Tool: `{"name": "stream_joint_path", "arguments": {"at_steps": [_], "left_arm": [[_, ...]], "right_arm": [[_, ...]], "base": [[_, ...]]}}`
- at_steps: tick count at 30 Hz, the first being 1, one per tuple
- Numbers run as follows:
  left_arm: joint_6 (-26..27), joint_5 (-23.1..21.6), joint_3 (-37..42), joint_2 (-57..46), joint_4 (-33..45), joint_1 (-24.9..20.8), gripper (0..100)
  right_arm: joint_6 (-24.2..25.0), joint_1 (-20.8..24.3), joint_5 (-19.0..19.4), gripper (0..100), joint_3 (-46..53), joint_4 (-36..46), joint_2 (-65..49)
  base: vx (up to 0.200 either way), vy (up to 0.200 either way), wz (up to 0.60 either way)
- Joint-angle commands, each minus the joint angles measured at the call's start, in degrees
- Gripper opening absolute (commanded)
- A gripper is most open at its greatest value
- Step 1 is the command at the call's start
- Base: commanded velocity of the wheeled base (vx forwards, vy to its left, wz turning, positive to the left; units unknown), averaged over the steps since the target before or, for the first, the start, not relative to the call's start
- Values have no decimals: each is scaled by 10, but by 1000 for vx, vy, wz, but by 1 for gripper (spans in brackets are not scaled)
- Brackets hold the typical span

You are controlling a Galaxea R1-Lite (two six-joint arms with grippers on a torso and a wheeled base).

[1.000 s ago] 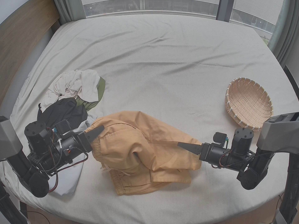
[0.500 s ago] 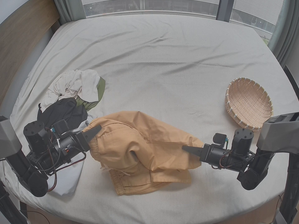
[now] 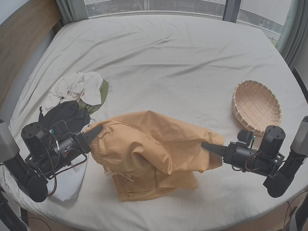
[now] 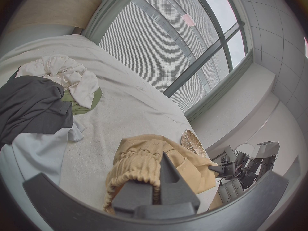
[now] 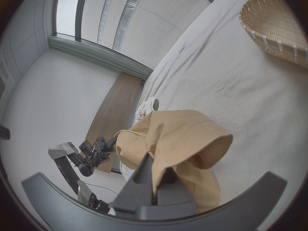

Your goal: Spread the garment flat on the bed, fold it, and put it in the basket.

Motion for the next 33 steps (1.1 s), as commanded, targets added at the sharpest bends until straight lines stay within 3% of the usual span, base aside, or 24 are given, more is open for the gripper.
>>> {"name": "stream_joint_path", "arguments": {"at_steps": [1, 12, 33], "left_arm": [[0, 1, 4, -8, 0, -2, 0], [0, 1, 4, -5, 0, -5, 0], [1, 1, 8, -7, 0, -5, 0]], "right_arm": [[2, 6, 0, 100, 3, -1, -25], [14, 37, 0, 100, -23, -1, 45], [-16, -6, -6, 100, -102, -1, 120]], "base": [[0, 0, 0], [0, 0, 0], [0, 0, 0]]}}
